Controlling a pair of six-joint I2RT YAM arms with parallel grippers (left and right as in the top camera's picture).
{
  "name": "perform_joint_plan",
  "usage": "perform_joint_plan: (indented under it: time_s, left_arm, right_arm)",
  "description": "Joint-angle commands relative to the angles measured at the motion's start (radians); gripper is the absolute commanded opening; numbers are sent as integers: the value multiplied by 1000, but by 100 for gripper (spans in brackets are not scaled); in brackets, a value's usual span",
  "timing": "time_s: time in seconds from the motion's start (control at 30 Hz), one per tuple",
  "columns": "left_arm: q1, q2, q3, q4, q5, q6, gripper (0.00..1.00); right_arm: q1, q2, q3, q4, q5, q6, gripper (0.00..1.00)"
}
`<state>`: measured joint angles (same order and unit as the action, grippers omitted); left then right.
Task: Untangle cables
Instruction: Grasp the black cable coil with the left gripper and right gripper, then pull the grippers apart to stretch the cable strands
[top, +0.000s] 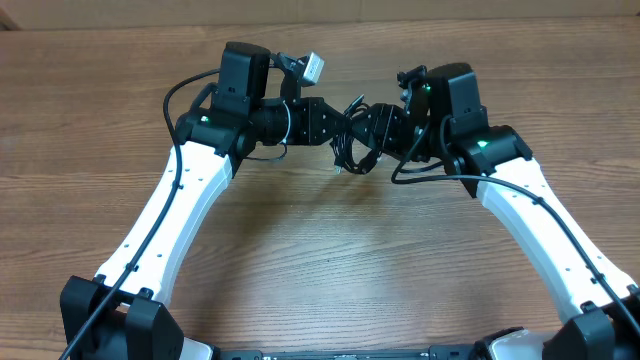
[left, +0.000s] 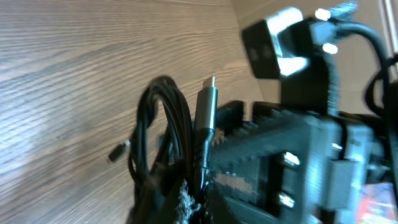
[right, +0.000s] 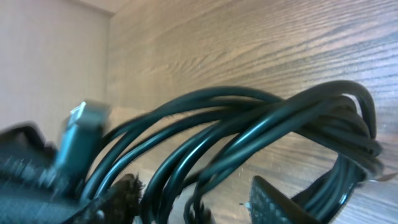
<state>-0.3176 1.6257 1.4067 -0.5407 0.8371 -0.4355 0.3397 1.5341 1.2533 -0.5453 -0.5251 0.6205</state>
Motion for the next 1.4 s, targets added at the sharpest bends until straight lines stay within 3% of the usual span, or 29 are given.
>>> perform_joint_plan:
  time_s: [0.0, 0.03, 0.17, 0.33, 0.53, 0.83, 0.9, 1.07, 1.27, 1.37]
  left_arm:
    - [-2, 3, 5, 3, 101, -23, 4]
    - [-2, 3, 5, 3, 105, -32, 4]
    - [18, 3, 5, 3, 101, -40, 4]
    - [79, 3, 5, -20, 50, -31, 4]
    - [110, 8, 4, -138, -196, 50, 4]
    - [109, 46, 3, -283, -465, 187, 4]
    - [109, 51, 3, -308, -539, 209, 4]
    - [108, 55, 3, -354, -723, 233, 4]
    - [108, 55, 3, -361, -823, 290, 4]
    - [108, 54, 3, -360, -781, 354, 4]
  right_arm:
    - [23, 43, 19, 28, 82, 53, 48]
    - [25, 48, 19, 27, 94, 57, 46]
    - [19, 61, 19, -24, 205, 61, 21]
    - [-25, 54, 21, -87, 225, 51, 4]
    - [-61, -8, 25, -124, 139, -69, 4]
    - [-162, -153, 25, -219, -6, -45, 4]
    - [-173, -155, 25, -292, 63, -42, 4]
    - [-162, -127, 24, -509, 479, -15, 4]
    - [-160, -99, 23, -600, 575, -25, 4]
    - [-158, -98, 23, -611, 539, -57, 4]
